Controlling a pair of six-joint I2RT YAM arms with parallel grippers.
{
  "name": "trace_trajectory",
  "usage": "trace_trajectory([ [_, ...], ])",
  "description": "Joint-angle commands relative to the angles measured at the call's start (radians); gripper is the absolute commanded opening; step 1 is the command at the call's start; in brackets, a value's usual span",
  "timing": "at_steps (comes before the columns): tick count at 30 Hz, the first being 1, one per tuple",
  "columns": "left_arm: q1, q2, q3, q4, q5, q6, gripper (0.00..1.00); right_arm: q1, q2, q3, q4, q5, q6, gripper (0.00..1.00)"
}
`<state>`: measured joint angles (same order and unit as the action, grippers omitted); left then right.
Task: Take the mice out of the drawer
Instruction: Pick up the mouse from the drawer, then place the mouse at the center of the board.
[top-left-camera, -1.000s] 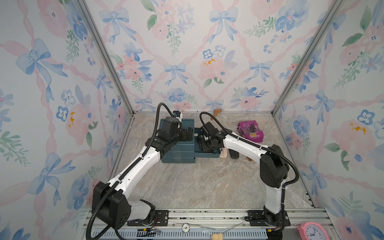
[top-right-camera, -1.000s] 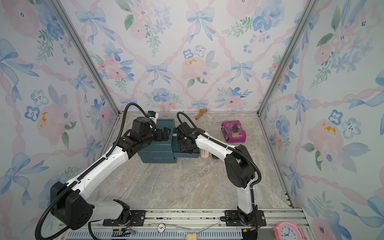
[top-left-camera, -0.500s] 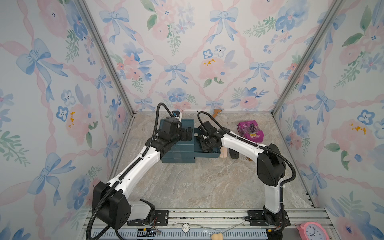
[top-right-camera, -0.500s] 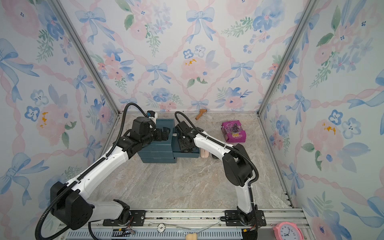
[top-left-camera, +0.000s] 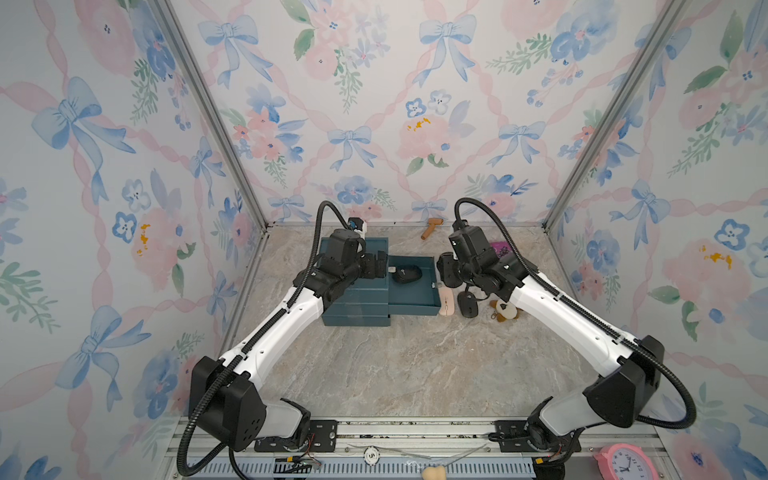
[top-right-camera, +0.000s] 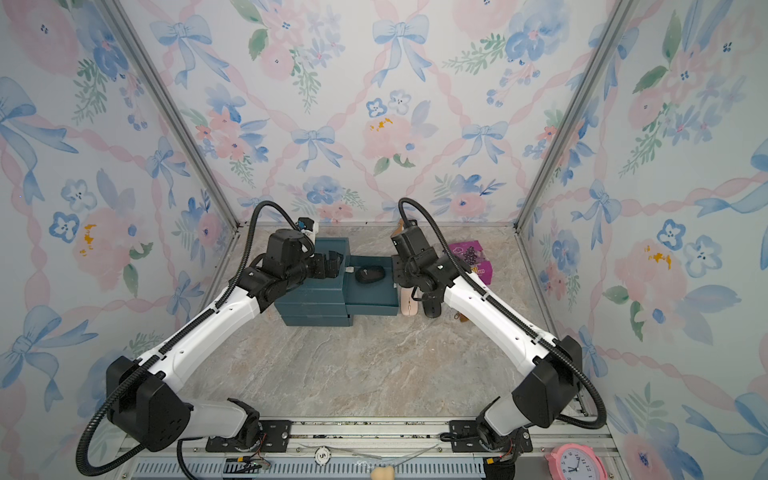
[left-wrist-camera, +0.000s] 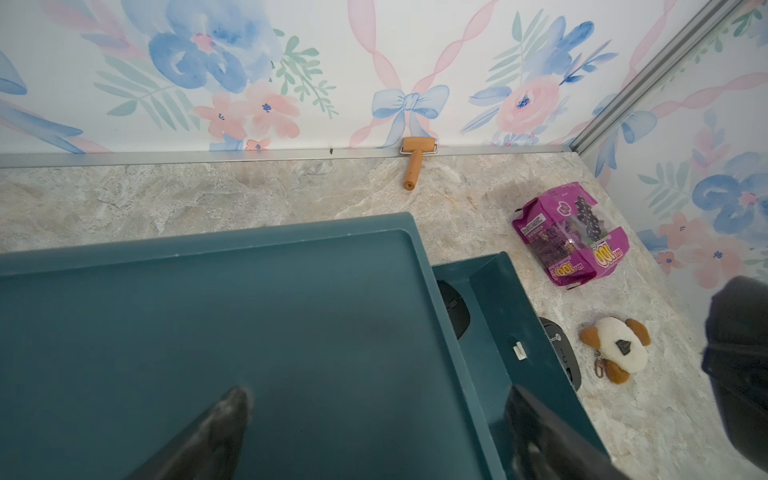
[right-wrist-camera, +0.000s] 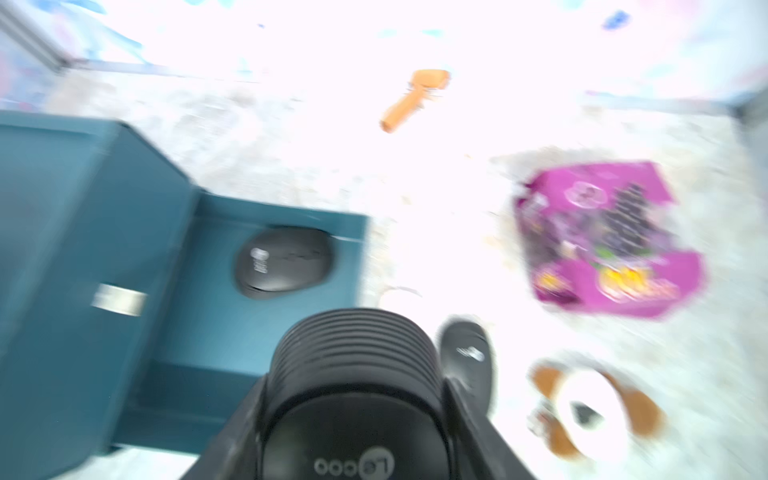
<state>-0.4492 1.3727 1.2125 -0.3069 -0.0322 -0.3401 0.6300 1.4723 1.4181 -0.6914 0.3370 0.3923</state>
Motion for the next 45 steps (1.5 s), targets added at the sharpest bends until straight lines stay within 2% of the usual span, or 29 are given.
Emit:
trace_trajectory([
  [1, 0.004, 0.008, 0.045, -0.011, 0.036, 0.039, 0.98, -0.037, -0.085, -0.151, -0.103, 0.046, 0.011, 0.36],
  [9, -0.007, 0.002, 0.083, -0.011, 0.046, 0.059, 0.98, -0.075, -0.296, -0.538, -0.021, -0.012, 0.126, 0.36],
  [15, -0.015, 0.004, 0.087, -0.011, 0.043, 0.05, 0.98, -0.082, -0.273, -0.671, 0.105, -0.079, 0.154, 0.36],
  [26, -0.029, -0.045, 0.052, -0.011, 0.0, 0.014, 0.98, -0.129, -0.018, -0.642, 0.199, -0.163, 0.086, 0.36],
  [31, -0.033, -0.064, 0.035, -0.011, -0.023, 0.003, 0.98, -0.147, 0.006, -0.653, 0.217, -0.174, 0.083, 0.36],
  [35, -0.034, -0.063, 0.032, -0.011, -0.028, -0.003, 0.98, -0.157, 0.015, -0.658, 0.215, -0.172, 0.074, 0.43],
  [43, -0.036, -0.05, 0.036, -0.011, -0.026, -0.007, 0.98, -0.171, 0.075, -0.63, 0.234, -0.176, 0.045, 0.44],
  [45, -0.037, -0.05, 0.036, -0.011, -0.03, -0.005, 0.98, -0.172, 0.095, -0.614, 0.221, -0.176, 0.036, 0.47],
])
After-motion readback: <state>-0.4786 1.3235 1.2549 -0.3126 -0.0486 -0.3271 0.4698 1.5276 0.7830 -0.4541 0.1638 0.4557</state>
